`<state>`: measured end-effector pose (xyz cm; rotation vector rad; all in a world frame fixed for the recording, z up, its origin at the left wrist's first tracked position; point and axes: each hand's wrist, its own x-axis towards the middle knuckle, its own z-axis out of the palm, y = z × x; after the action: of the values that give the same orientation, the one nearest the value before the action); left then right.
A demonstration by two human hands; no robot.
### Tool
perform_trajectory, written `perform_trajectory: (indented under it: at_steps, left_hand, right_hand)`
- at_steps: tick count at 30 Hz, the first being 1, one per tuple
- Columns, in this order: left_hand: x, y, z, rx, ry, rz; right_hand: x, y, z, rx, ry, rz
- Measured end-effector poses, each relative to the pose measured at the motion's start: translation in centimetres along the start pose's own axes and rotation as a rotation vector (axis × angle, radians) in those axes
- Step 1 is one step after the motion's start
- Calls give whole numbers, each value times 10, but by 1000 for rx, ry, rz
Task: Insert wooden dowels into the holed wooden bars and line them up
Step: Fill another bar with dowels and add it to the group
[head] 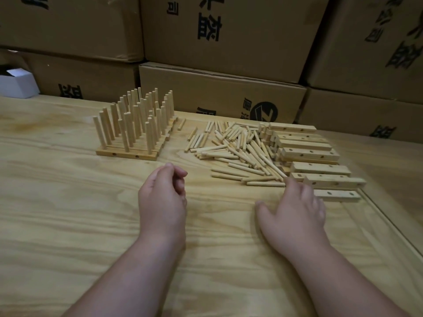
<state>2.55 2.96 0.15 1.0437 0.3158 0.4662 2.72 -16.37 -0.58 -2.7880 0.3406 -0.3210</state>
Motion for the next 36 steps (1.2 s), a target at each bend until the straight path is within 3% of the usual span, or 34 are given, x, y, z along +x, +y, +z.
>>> perform_trajectory:
  at_steps: [3,7,10,14,19,25,32,36]
  left_hand:
    - [-1,0,-1,10,-5,1]
    - [-2,1,-1,12,-9,5]
    - [-2,0,-1,19,-13,13]
    - [-2,0,-1,31,-17,3]
    - [-2,0,-2,48,-13,-10]
    - [-2,0,-1,76,-15,-18]
    - [-1,-3,-1,112,15,4]
    - [-3,-6,-2,185,-124,7]
  right_hand:
    - [-3,-5,0,-12,-2,-102]
    - [-16,-18,-3,317,-44,-383]
    - [-20,-24,-1,297,-9,-501]
    - [-11,-23,1,120,-71,-457]
    - [1,-16,1,134,-79,-373]
    - [2,-13,8,127,-56,-464]
    - [-3,-18,5,543,111,-605]
    - [-7,-21,6,737,175,-604]
